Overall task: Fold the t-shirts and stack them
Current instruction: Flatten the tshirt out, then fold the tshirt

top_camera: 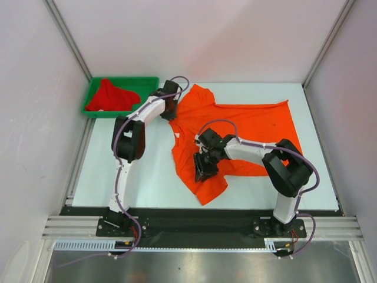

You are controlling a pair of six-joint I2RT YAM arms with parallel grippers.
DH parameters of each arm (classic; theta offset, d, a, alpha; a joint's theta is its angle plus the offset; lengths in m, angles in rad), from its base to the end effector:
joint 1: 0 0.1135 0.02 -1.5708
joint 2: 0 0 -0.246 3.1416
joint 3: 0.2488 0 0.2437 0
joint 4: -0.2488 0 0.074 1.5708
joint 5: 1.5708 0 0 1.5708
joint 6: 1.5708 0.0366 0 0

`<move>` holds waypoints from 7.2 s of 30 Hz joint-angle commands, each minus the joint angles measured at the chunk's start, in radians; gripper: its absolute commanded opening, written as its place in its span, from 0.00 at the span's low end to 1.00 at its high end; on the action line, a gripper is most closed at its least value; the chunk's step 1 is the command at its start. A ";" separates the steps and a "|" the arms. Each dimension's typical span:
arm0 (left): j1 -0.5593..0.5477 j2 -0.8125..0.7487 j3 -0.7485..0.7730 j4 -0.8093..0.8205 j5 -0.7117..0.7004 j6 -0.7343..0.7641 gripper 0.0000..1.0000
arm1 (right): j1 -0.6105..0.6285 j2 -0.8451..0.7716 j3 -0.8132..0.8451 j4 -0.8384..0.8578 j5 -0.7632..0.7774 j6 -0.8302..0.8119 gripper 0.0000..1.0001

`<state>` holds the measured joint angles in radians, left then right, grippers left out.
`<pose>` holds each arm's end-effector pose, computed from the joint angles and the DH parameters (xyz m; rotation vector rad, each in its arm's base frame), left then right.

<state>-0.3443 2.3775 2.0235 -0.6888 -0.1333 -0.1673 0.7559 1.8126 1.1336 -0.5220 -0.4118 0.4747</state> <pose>0.4681 -0.1627 0.1629 0.1830 2.5922 -0.0099 0.2368 0.2434 0.1504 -0.5301 2.9192 0.8257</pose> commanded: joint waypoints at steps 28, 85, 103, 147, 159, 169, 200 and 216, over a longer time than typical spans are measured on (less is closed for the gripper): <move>0.024 -0.388 -0.713 0.270 0.437 -0.253 0.43 | -0.075 -0.332 -0.222 -0.024 0.091 0.021 0.51; 0.014 -0.477 -0.732 0.123 -0.052 -0.251 0.00 | -0.954 -0.259 -0.199 -0.125 0.530 0.036 0.24; 0.027 -0.621 -0.778 0.089 -0.212 -0.176 0.31 | -1.038 -0.292 -0.227 -0.190 0.611 -0.021 0.27; -0.222 -0.776 -1.270 0.218 0.270 -0.359 0.47 | -1.245 -0.280 -0.322 -0.128 0.731 0.073 0.06; -0.245 -1.001 -1.085 0.094 0.192 -0.276 0.53 | -1.175 -0.403 -0.082 -0.245 0.609 0.008 0.16; -0.259 -1.058 -1.210 0.191 0.427 -0.483 0.57 | -1.069 -0.481 -0.112 -0.197 0.312 -0.024 0.45; -0.332 -1.155 -1.620 0.489 0.222 -1.206 0.46 | -0.977 -0.598 -0.159 -0.188 0.274 -0.076 0.52; -0.340 -1.121 -1.600 0.460 0.205 -1.161 0.00 | -1.027 -0.565 -0.175 -0.251 0.326 -0.025 0.54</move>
<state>-0.6788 1.2736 0.4194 -0.1551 0.1406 -1.3510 -0.2508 1.2453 0.9630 -0.7456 -0.1246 0.4263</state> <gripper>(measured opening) 0.044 0.534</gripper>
